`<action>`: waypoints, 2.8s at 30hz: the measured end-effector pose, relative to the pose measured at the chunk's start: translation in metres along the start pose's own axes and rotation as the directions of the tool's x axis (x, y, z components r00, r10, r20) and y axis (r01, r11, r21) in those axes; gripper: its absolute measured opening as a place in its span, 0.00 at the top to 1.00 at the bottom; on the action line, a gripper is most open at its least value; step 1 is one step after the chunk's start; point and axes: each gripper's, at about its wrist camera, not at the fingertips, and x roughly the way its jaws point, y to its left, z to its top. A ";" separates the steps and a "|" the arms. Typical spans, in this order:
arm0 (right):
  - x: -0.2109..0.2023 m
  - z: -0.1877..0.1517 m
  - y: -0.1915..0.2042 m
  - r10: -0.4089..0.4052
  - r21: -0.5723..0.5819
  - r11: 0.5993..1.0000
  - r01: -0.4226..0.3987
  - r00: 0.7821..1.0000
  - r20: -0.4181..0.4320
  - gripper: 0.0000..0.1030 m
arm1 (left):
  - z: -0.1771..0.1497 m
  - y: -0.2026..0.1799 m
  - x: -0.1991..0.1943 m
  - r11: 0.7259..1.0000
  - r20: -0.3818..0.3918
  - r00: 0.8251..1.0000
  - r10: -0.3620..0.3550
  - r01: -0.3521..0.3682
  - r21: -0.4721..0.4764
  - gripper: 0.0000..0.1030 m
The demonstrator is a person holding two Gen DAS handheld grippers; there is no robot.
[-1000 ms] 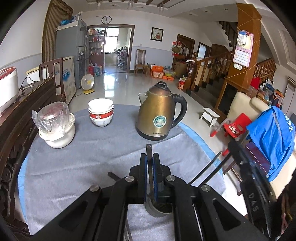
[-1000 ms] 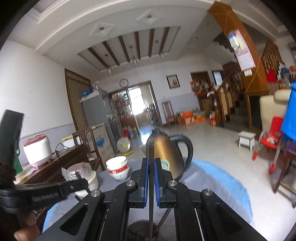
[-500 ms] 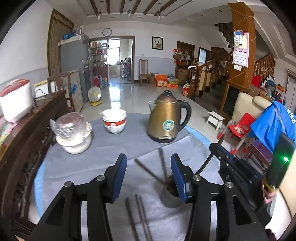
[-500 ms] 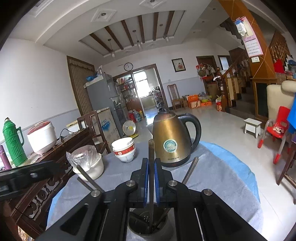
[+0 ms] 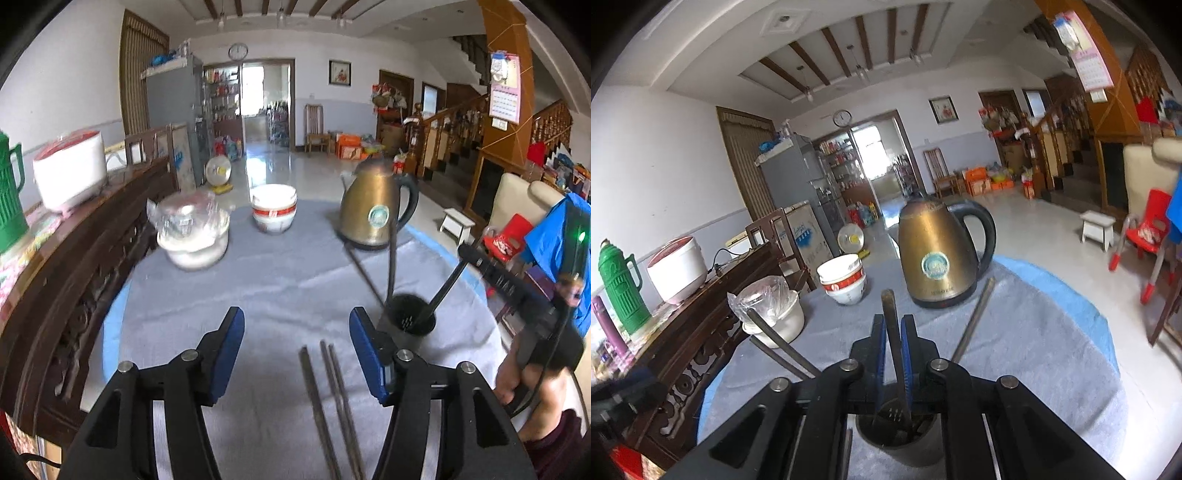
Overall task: Organize utensils
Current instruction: 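Move both grippers back toward the remaining chopsticks on the cloth, then lower both open grippers onto the dark chopsticks lying on the cloth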
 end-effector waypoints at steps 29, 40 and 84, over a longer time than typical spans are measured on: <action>-0.077 -0.047 -0.002 0.259 -0.009 0.966 -0.259 0.966 0.015 0.58 | -0.096 0.042 0.068 0.996 -0.361 0.931 0.046 -0.070 -0.053 0.40; -0.034 -0.108 0.001 0.273 0.040 0.962 -0.270 0.941 -0.200 0.61 | -0.117 0.052 0.082 0.995 -0.433 0.901 0.016 -0.057 -0.081 0.40; 0.007 -0.137 -0.017 0.216 0.115 0.976 -0.187 0.912 -0.349 0.60 | -0.135 0.020 0.135 0.994 -0.522 0.847 -0.103 0.065 -0.090 0.34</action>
